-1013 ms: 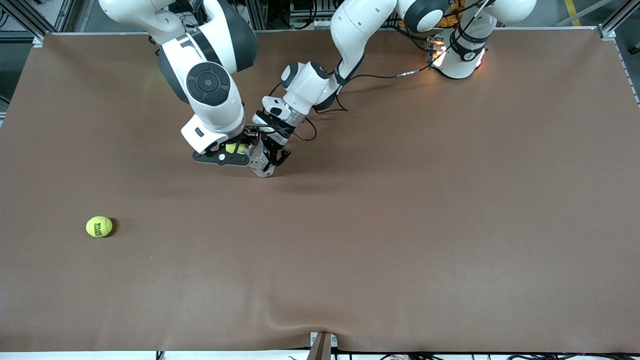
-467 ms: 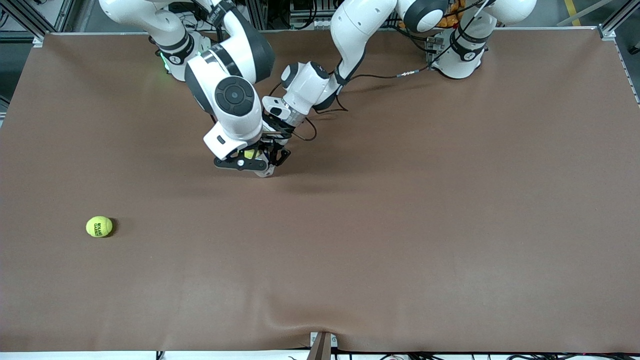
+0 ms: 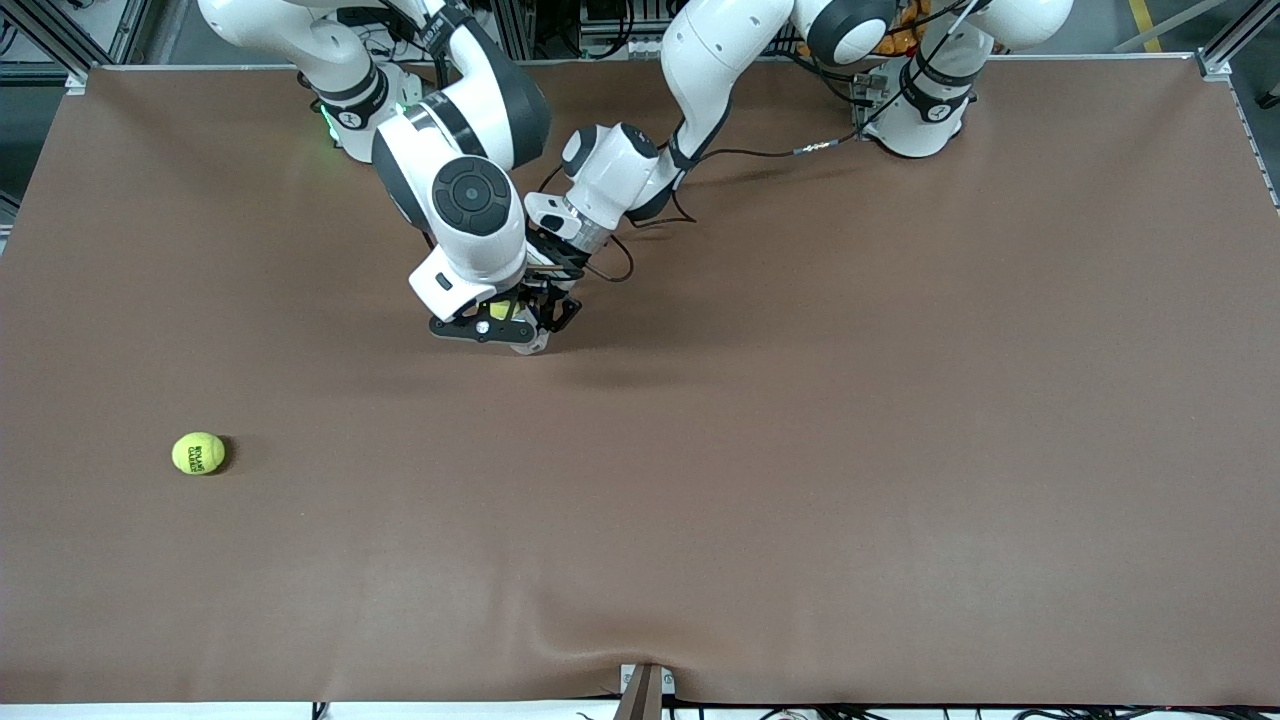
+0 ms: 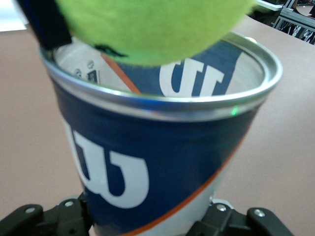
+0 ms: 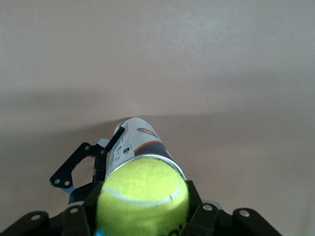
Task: Insert tennis ball vertically with right arm
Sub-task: 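Open the right gripper to drop the ball into the can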
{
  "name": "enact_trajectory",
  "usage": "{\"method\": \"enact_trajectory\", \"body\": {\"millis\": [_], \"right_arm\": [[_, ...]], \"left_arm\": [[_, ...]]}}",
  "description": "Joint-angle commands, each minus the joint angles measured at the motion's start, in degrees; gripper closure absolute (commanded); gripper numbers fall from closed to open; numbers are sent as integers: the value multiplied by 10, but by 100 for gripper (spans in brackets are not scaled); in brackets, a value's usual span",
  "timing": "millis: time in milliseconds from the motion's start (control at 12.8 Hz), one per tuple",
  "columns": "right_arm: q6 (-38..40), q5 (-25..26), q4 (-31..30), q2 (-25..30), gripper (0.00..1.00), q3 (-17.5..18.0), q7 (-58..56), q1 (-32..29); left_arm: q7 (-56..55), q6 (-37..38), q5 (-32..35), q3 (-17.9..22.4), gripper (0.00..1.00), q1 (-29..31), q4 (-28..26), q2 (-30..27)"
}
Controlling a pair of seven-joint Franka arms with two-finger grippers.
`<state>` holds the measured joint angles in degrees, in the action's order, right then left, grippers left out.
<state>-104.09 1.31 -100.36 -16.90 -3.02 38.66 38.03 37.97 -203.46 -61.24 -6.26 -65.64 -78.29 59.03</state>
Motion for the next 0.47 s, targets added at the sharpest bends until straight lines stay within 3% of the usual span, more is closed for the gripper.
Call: {"method": "enact_trajectory", "body": {"millis": [0, 156, 234, 389], "right_arm": [[1, -2, -4, 2, 60, -5, 8, 1], [2, -2, -4, 2, 8, -5, 8, 0], [3, -2, -4, 2, 0, -5, 8, -1], [3, -2, -4, 2, 0, -6, 8, -1]], "left_arm": [[-11, 2, -8, 4, 26, -9, 16, 22], [-11, 2, -8, 4, 26, -9, 16, 22], [-11, 2, -8, 4, 26, -9, 16, 23], [-11, 2, -8, 4, 26, -9, 16, 22]]}}
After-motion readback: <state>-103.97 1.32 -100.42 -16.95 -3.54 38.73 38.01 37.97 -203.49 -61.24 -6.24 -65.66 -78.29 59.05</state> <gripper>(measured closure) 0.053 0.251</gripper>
